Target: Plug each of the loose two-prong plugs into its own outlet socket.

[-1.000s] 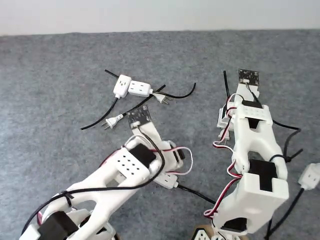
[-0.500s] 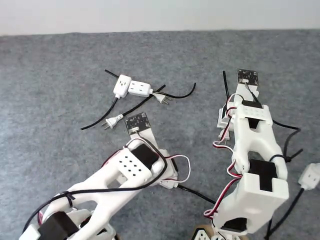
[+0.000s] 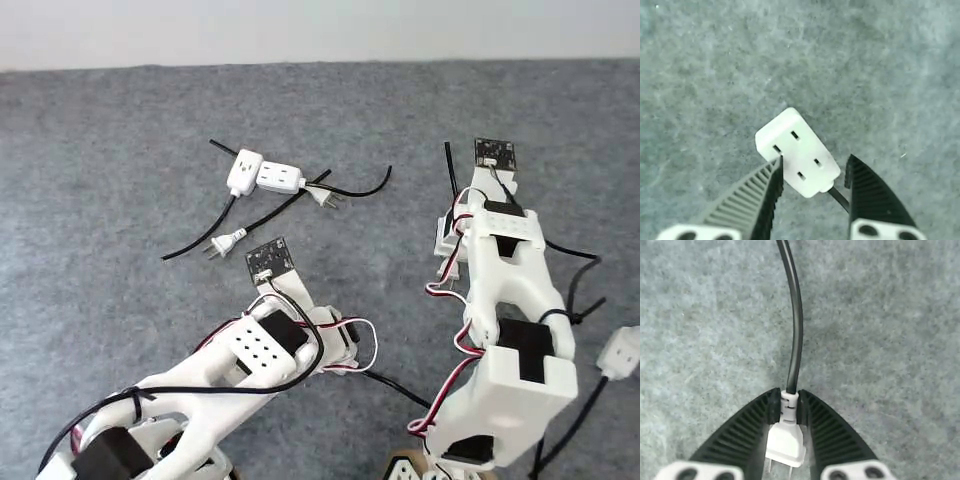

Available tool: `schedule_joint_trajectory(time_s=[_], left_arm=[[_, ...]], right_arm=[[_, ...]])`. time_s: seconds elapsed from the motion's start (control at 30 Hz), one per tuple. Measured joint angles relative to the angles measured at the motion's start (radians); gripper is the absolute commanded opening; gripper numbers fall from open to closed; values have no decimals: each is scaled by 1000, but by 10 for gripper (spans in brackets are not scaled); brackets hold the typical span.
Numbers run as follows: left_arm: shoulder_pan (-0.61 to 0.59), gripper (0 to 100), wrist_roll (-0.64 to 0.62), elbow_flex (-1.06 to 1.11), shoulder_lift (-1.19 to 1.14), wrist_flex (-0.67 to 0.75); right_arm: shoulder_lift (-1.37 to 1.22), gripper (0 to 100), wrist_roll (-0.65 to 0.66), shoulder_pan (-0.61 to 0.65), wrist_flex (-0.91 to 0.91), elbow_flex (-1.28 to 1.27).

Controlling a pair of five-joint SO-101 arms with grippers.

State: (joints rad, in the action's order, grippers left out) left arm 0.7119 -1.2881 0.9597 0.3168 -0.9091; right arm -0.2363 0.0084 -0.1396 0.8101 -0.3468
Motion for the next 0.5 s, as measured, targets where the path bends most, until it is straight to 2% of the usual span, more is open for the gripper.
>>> schedule_joint_trajectory(time_s=[0.2, 0.4, 0.5], left_arm=[[29, 196, -3, 35, 3, 9], [101, 197, -3, 87, 8, 123], [97, 197, -9, 89, 8, 138]], right_arm=[[0, 8, 0, 0, 0, 0], [0, 8, 0, 0, 0, 0], [0, 8, 0, 0, 0, 0]])
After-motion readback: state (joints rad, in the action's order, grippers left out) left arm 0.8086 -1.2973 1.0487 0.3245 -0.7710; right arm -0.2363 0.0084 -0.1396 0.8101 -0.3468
